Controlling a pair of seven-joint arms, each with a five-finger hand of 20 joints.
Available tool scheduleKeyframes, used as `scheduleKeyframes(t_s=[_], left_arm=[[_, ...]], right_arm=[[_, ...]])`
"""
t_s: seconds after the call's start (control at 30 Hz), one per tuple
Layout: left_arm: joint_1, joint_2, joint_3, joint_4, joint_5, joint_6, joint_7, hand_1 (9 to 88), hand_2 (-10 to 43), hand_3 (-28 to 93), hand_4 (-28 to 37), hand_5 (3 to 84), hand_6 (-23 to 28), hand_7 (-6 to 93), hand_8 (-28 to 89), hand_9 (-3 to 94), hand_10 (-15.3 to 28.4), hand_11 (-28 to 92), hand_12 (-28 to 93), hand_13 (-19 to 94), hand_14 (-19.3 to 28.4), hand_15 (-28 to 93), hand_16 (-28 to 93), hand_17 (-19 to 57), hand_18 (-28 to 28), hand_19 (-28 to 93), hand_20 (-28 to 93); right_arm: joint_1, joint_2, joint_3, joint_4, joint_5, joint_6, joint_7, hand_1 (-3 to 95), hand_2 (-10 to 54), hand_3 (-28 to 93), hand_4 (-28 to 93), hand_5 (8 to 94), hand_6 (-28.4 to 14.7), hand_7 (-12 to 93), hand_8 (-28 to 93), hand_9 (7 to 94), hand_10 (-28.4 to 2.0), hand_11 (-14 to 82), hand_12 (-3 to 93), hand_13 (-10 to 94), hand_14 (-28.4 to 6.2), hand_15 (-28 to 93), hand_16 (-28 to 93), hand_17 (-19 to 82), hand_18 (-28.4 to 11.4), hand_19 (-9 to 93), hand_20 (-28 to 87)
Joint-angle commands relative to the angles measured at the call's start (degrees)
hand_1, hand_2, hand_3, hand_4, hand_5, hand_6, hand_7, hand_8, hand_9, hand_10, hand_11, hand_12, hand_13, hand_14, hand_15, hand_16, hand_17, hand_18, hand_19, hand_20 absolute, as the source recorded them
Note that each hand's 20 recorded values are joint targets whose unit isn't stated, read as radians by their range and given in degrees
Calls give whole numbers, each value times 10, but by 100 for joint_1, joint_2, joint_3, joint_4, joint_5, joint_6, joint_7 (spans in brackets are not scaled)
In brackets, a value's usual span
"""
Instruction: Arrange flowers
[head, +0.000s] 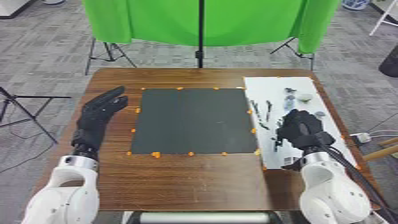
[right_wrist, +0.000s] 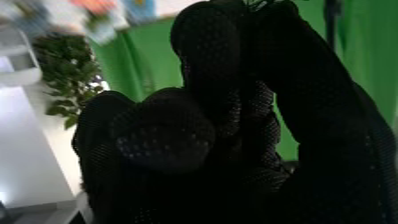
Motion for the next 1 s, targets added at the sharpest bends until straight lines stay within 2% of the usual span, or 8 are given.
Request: scheduleKeyframes(t_s=[0.03,0.13,0.2,0.37,0.4,0.57,0.7,1.0], left_arm=[[30,456,-299,695,-407,515,260,334,-87,588,-121,452,49,119,-54,441,142,184,113,318,178,150,28,3,149,109,177],[-12,496,-275,882,-684,567,381,320,-84,601,-129,452,48,121,-54,440,141,182,112,318,175,144,30,7,146,98,175],[-88,492,-201,985,-782,552,485,318,-81,603,-133,453,48,120,-55,439,139,181,112,318,174,139,30,8,144,92,174],[-290,505,68,1100,-931,515,646,313,-78,608,-138,454,47,121,-55,439,138,179,112,320,171,133,32,15,138,81,174],[-312,493,91,1098,-931,467,654,313,-78,608,-139,454,47,121,-55,440,138,179,112,321,170,131,32,18,135,79,173],[-377,474,222,1056,-999,468,769,311,-73,610,-143,455,46,123,-56,440,138,178,113,322,166,125,32,30,126,67,173],[-361,419,247,1011,-961,432,796,309,-73,614,-144,457,46,124,-58,440,138,178,113,324,166,127,33,34,123,62,176],[-304,214,382,1049,-926,370,841,304,-73,619,-146,454,46,121,-57,440,138,178,114,324,164,125,34,33,123,58,179]], right_arm=[[930,-67,-773,-244,207,-282,-178,549,-95,547,57,866,-21,285,225,935,-111,416,220,937,-16,650,192,720,-74,932,486],[1600,-390,-1430,30,282,-401,-260,548,-95,548,57,865,-21,287,223,935,-111,417,219,937,-16,651,192,720,-74,932,490],[1968,-662,-1799,251,342,-562,-344,547,-95,550,56,865,-21,288,223,935,-110,417,219,937,-16,651,193,720,-76,932,493],[2551,-1258,-2451,850,414,-822,-522,545,-95,554,55,865,-20,290,222,934,-110,419,219,937,-15,653,193,720,-75,932,498],[2596,-1367,-2525,941,421,-875,-549,544,-95,554,55,864,-19,291,222,934,-110,419,219,937,-15,653,193,721,-75,932,499],[2751,-1730,-2884,1427,515,-987,-583,543,-95,555,54,865,-17,294,220,934,-110,423,219,937,-15,657,193,722,-77,932,508],[2770,-2007,-3059,1813,440,-1028,-665,542,-95,556,54,865,-17,296,219,935,-110,427,219,937,-14,659,193,723,-77,932,515],[2626,-2519,-3192,2567,56,-625,-926,543,-95,558,47,864,-16,301,214,934,-109,430,217,937,-13,662,192,722,-78,932,528]])
